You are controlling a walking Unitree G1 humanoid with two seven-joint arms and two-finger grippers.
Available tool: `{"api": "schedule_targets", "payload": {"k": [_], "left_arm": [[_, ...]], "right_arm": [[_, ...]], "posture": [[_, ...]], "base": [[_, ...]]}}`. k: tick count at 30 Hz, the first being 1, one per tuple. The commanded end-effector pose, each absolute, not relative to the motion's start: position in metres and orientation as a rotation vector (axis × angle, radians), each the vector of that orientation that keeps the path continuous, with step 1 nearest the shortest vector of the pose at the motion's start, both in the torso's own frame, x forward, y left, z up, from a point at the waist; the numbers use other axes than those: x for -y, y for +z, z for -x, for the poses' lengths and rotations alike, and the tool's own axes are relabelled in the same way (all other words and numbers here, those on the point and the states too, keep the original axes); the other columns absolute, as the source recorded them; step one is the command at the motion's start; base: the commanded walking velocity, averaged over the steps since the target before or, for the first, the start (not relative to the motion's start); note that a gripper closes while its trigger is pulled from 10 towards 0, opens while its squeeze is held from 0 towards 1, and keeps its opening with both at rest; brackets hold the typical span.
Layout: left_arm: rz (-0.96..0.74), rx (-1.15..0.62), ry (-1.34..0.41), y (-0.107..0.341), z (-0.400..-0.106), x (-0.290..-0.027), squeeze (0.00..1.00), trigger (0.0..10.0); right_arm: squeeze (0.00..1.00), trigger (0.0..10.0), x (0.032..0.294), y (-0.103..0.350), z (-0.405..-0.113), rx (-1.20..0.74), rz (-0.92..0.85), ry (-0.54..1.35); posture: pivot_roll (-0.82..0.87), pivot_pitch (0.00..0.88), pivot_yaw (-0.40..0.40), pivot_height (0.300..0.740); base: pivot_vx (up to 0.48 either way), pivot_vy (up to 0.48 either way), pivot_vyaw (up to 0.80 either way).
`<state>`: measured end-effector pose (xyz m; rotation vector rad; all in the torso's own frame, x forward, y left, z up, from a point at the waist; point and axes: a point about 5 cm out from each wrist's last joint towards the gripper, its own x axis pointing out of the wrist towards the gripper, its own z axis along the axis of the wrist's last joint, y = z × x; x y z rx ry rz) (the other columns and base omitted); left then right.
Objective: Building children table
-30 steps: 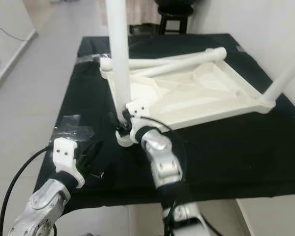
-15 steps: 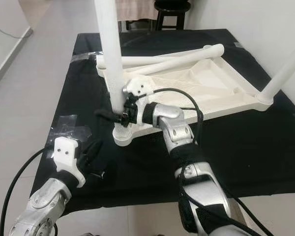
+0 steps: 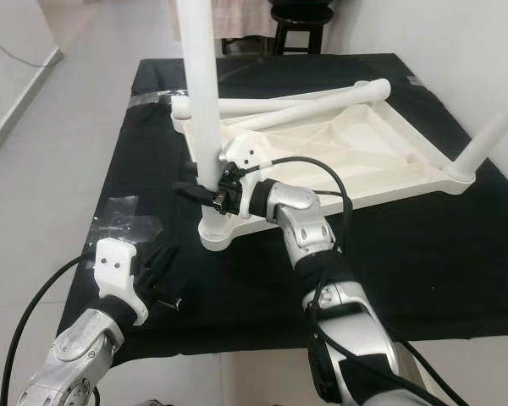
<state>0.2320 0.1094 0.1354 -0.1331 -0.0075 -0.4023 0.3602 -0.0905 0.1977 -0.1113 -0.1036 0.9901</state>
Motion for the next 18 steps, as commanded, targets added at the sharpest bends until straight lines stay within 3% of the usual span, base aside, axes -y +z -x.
{"api": "schedule_targets", "payload": {"k": [1, 3, 4, 6, 14, 15, 16, 17, 18], "left_arm": [[0.128, -0.012, -0.397, 0.131, -0.230, -0.112, 0.00, 10.0], [0.129, -0.012, -0.398, 0.132, -0.230, -0.112, 0.00, 10.0], [0.129, -0.012, -0.399, 0.132, -0.231, -0.113, 0.00, 10.0], [0.128, -0.013, -0.400, 0.132, -0.231, -0.113, 0.00, 10.0], [0.125, -0.010, -0.393, 0.132, -0.232, -0.113, 0.00, 10.0], [0.123, -0.008, -0.386, 0.133, -0.232, -0.113, 0.00, 10.0], [0.123, -0.006, -0.382, 0.133, -0.232, -0.114, 0.00, 10.0], [0.123, -0.006, -0.382, 0.133, -0.232, -0.114, 0.00, 10.0], [0.123, -0.006, -0.382, 0.133, -0.233, -0.114, 0.00, 10.0]], "right_arm": [[0.00, 0.0, 0.107, 0.177, -0.363, 0.010, 0.099, 0.711], [0.00, 0.0, 0.113, 0.153, -0.348, -0.067, 0.089, 0.383], [0.00, 0.0, 0.107, 0.141, -0.333, -0.090, 0.096, 0.318], [0.00, 0.0, 0.101, 0.136, -0.323, -0.084, 0.138, 0.317], [0.00, 0.0, 0.092, 0.144, -0.342, -0.069, 0.119, 0.342], [0.00, 6.5, 0.088, 0.144, -0.342, -0.070, 0.119, 0.366], [0.00, 10.0, 0.083, 0.146, -0.340, -0.066, 0.125, 0.387], [0.00, 10.0, 0.083, 0.146, -0.340, -0.066, 0.125, 0.387], [0.77, 10.0, 0.080, 0.149, -0.339, -0.057, 0.125, 0.414]], "posture": [[0.11, 0.122, -0.034, 0.740], [0.10, 0.125, -0.031, 0.740], [0.11, 0.135, -0.026, 0.740], [0.11, 0.132, -0.024, 0.740], [0.12, 0.126, -0.036, 0.740], [0.12, 0.124, -0.035, 0.740], [0.12, 0.122, -0.034, 0.740], [0.12, 0.122, -0.034, 0.740], [0.12, 0.122, -0.034, 0.740]], "base": [[0.000, 0.000, 0.00], [0.000, 0.000, 0.00], [0.000, 0.000, 0.00], [0.000, 0.000, 0.00], [0.000, 0.000, 0.00], [0.000, 0.000, 0.00], [0.000, 0.000, 0.00], [0.000, 0.000, 0.00], [0.000, 0.000, 0.00]]}}
